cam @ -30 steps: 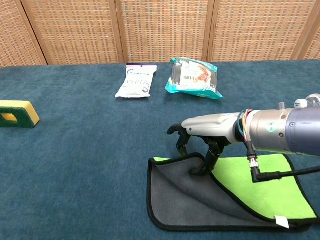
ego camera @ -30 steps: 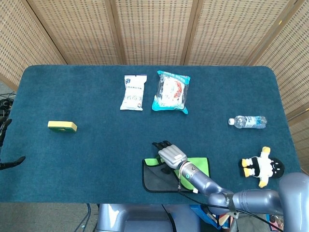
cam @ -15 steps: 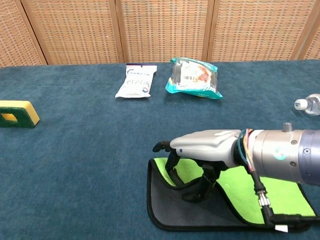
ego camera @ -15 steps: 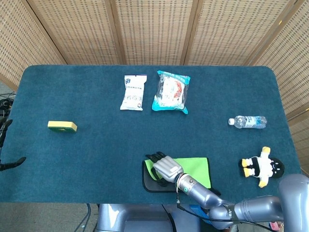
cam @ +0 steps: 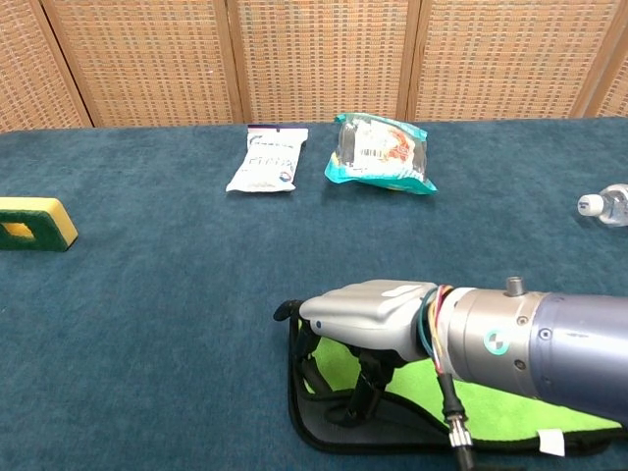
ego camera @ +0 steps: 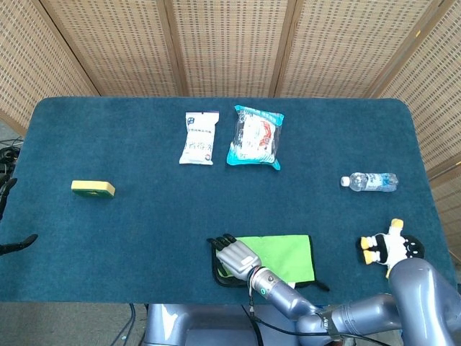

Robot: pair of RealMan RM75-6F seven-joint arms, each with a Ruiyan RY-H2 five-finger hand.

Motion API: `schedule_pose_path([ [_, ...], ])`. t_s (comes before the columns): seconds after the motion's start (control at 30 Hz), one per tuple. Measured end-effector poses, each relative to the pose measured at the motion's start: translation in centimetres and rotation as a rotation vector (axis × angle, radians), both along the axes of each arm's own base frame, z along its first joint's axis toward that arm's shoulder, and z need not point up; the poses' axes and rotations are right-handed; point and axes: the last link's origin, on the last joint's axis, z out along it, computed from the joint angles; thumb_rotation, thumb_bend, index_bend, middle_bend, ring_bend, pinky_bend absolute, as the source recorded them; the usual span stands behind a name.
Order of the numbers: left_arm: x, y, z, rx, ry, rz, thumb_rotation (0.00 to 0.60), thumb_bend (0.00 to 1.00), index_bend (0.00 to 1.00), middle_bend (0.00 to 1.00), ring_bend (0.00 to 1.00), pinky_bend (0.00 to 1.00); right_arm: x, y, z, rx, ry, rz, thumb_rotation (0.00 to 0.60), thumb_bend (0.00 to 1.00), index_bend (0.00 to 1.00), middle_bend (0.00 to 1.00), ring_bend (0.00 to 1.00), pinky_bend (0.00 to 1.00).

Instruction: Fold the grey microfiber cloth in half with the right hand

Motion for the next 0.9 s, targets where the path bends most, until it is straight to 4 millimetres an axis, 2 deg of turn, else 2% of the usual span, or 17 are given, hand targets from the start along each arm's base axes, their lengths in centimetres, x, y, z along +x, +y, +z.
schedule_pose_path([
  [0.03, 0.0, 0.0, 0.0, -0.001, 0.0, 0.0, 0.6, 0.11, 0.0, 0.0, 0.0, 0.0, 0.1, 0.0, -0.1, 0.001, 0.0, 0.0, 0.6, 0.44, 0.6, 0.0, 0.0, 0.0],
  [0.07, 0.0, 0.0, 0.0, -0.001, 0.0, 0.0, 0.6, 0.11, 0.0, 0.0, 0.0, 0.0, 0.2, 0.1, -0.2, 0.003, -0.001, -0.001, 0.6, 0.42, 0.53, 0.0, 0.0, 0.0],
  [0.13, 0.0, 0.0, 0.0, -0.001, 0.0, 0.0, 0.6, 0.11, 0.0, 0.0, 0.0, 0.0, 0.3, 0.2, -0.3, 0.004, 0.0, 0.0, 0.6, 0.31, 0.33, 0.0, 0.0, 0.0],
  [0.2, 0.0, 0.0, 0.0, 0.0, -0.001, -0.001, 0.6, 0.11, 0.0, 0.0, 0.0, 0.0, 0.4, 0.3, -0.4, 0.004, -0.001, 0.005, 0.6, 0.14, 0.13, 0.0, 0.0, 0.0],
  [0.3, 0.0, 0.0, 0.0, 0.0, -0.001, -0.001, 0.6, 0.11, 0.0, 0.0, 0.0, 0.0, 0.5, 0.4, -0.4, 0.009, -0.011, 0.004, 0.6, 0.01, 0.01, 0.0, 0.0, 0.0],
  [0.63, 0.0, 0.0, -0.1, -0.001, 0.005, -0.002, 0.6, 0.11, 0.0, 0.0, 0.0, 0.0, 1.2, 0.1, 0.8, -0.003, -0.082, 0.017, 0.6, 0.0, 0.0, 0.0, 0.0, 0.0],
  [0.9, 0.1, 0.0, -0.2, -0.004, 0.011, -0.001, 0.6, 0.11, 0.0, 0.0, 0.0, 0.0, 0.6, -0.8, 3.2, -0.046, -0.092, 0.043, 0.6, 0.0, 0.0, 0.0, 0.0, 0.0],
])
